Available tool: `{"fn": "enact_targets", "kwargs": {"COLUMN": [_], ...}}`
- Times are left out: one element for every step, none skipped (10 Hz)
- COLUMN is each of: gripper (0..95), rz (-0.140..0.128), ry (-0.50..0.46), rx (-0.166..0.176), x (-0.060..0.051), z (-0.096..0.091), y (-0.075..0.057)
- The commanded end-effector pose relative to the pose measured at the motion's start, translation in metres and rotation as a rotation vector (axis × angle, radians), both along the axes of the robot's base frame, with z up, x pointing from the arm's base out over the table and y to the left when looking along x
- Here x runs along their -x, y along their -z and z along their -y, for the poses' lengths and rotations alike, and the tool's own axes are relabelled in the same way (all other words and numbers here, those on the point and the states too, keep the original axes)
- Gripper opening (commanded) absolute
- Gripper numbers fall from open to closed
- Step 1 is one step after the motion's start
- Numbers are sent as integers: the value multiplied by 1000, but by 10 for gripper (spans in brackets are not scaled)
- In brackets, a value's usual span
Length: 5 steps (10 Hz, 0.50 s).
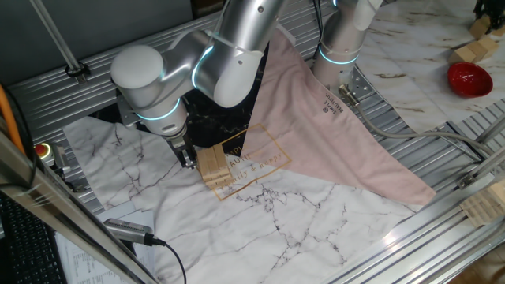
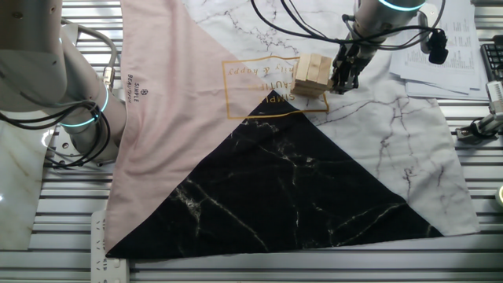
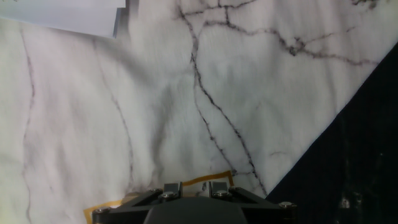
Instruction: Play Jenga
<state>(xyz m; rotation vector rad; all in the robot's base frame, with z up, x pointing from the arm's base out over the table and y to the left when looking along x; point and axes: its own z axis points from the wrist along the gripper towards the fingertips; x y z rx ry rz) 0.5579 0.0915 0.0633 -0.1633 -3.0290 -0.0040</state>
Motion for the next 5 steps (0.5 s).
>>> {"fn": "enact_targets", "kwargs": {"gripper": [0, 0, 0, 0, 0], "rz": [0, 0, -1, -1, -1], "ry": [6, 8, 9, 10, 10], "rx": [2, 2, 2, 2, 2], "x": [0, 0, 0, 1, 1], "z": [1, 1, 2, 2, 3], "y": [3, 3, 2, 2, 2]}}
